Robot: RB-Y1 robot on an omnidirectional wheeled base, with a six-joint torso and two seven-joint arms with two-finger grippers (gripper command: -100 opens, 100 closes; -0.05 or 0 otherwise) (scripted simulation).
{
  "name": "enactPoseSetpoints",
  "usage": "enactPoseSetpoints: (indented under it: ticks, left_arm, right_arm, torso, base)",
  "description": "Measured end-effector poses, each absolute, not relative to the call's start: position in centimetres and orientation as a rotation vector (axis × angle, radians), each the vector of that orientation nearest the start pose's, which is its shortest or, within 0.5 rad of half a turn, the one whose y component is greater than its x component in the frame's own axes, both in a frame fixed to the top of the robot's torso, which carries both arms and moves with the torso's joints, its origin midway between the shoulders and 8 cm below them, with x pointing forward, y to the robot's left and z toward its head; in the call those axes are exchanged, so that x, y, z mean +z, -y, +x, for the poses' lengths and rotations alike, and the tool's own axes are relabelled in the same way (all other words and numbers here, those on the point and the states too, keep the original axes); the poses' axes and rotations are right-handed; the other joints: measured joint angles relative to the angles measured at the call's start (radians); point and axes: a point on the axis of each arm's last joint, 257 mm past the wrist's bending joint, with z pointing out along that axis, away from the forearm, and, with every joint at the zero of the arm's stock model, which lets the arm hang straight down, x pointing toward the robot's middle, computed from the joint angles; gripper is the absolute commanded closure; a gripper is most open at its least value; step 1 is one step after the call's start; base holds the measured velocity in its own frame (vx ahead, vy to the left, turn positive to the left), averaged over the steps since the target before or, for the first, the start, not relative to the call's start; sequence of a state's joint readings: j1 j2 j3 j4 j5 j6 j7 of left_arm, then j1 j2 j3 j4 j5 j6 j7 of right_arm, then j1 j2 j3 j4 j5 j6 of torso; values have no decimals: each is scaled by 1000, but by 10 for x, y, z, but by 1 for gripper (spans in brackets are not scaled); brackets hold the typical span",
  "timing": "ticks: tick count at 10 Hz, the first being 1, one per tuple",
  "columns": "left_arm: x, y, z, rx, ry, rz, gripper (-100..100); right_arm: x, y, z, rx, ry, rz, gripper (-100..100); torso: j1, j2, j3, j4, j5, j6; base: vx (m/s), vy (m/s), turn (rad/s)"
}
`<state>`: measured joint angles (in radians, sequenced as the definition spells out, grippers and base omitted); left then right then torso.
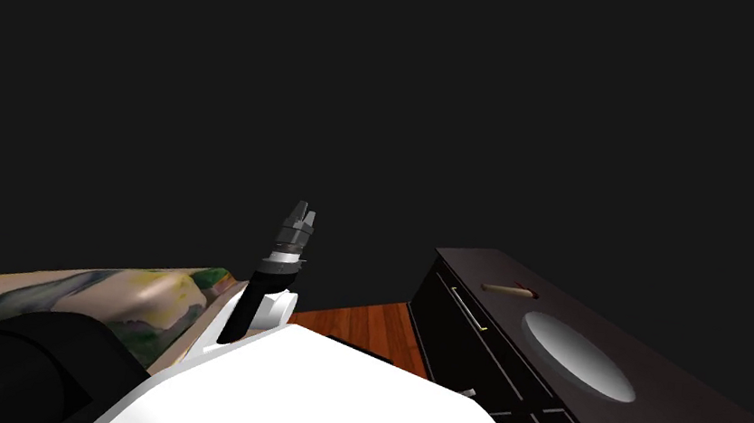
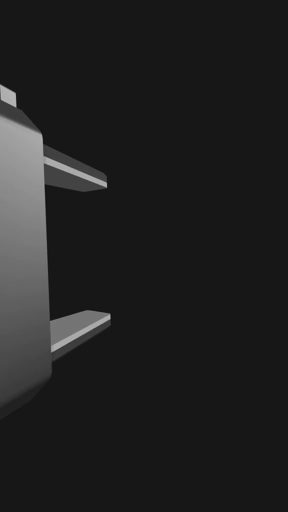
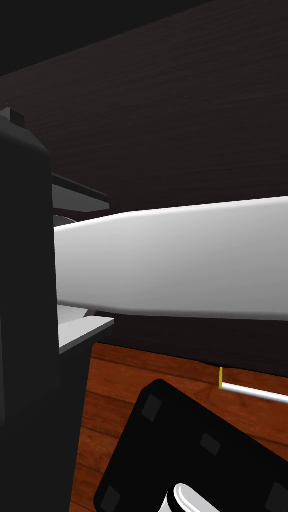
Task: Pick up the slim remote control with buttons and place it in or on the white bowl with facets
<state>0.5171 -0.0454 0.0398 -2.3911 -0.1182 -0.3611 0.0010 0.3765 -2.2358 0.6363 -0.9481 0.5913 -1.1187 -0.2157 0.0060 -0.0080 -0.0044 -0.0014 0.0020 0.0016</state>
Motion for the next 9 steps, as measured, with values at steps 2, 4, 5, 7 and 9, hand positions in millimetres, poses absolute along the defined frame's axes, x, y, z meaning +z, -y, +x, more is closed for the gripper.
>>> enactPoseSetpoints:
  ticks: [2,4,5,7,9]
  left_arm:
    - [41,-289,342,-1160,-665,-654,0]
    - [41,-289,342,-1160,-665,-654,0]
    - [41,-289,342,-1160,-665,-654,0]
    - [41,-289,342,-1160,-665,-654,0]
    - [41,-289,342,-1160,-665,-654,0]
  right_arm:
    - [-67,737,163,-354,-3137,-621,100]
    - [-86,722,166,-270,-3133,-601,100]
    - [-97,713,168,-220,-3130,-586,100]
    - [-113,700,166,-143,-3124,-561,100]
    - [-132,683,167,-47,-3113,-528,100]
  torso:
    - [-7,-5,-3,-2,-3,-1]
    - [-9,-7,-4,-2,-5,-1]
    - [-11,-6,-4,-2,-5,-1]
    - [-12,-5,-3,-2,-5,0]
    - [-13,-7,-5,-2,-6,-1]
  base:
    - [157,-46,16]
    - [146,-47,30]
    - [134,-61,32]
    - [134,-63,33]
    - [148,-65,41]
